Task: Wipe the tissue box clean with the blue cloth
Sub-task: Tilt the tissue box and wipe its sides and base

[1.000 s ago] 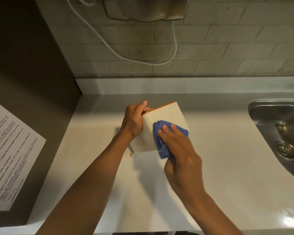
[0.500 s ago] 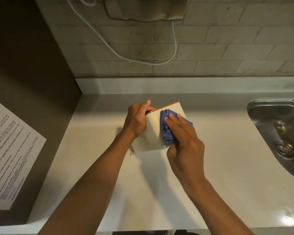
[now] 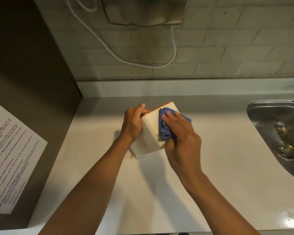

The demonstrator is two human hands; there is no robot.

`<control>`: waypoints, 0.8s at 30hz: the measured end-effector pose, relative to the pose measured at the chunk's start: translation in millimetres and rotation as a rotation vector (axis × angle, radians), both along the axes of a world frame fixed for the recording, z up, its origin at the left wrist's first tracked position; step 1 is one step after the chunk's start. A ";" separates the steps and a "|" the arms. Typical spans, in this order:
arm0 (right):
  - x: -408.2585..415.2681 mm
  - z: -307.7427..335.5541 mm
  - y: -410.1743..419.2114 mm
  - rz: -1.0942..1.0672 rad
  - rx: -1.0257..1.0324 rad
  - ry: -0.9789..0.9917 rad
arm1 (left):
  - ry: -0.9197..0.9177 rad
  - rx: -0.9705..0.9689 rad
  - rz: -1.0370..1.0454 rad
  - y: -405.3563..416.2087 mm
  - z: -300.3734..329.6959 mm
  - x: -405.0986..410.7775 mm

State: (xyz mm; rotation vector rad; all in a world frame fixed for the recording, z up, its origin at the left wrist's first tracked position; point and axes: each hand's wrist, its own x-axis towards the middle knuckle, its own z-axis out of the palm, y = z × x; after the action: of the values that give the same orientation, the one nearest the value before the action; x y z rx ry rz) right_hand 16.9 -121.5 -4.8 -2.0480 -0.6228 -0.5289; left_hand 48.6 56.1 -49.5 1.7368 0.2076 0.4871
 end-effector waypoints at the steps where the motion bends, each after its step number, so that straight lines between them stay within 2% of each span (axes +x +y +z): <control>1: -2.2 4.1 8.5 0.025 -0.001 -0.003 | -0.010 -0.001 0.008 0.2 1.0 2.0; 6: -30.5 -12.5 13.4 0.204 -0.110 -0.141 | 0.046 -0.065 -0.021 6.4 1.1 5.5; 9: -21.5 -22.1 -8.5 0.167 -0.061 -0.168 | 0.001 -0.037 -0.028 6.8 -4.1 2.4; 14: 11.2 -6.7 -14.0 -0.016 0.044 0.009 | 0.036 -0.053 -0.002 11.4 -5.9 8.2; 16: 15.1 2.2 -3.6 -0.025 0.061 0.062 | 0.042 -0.034 -0.033 8.3 -3.8 10.1; 19: -2.4 5.3 13.2 0.107 0.022 0.032 | -0.005 -0.033 -0.036 7.4 -0.6 12.8; 21: -19.3 -4.6 14.7 0.219 -0.052 -0.050 | 0.000 -0.098 -0.041 11.5 -1.5 13.2; 24: -25.6 -19.9 2.0 0.264 -0.095 -0.161 | -0.001 -0.097 -0.053 11.2 -3.8 10.6</control>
State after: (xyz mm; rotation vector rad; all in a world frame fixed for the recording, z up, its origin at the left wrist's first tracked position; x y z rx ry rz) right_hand -8.7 -119.5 -24.7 -1.9825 -1.0153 -0.5186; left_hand 59.2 67.3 -53.3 1.6429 0.1810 0.4327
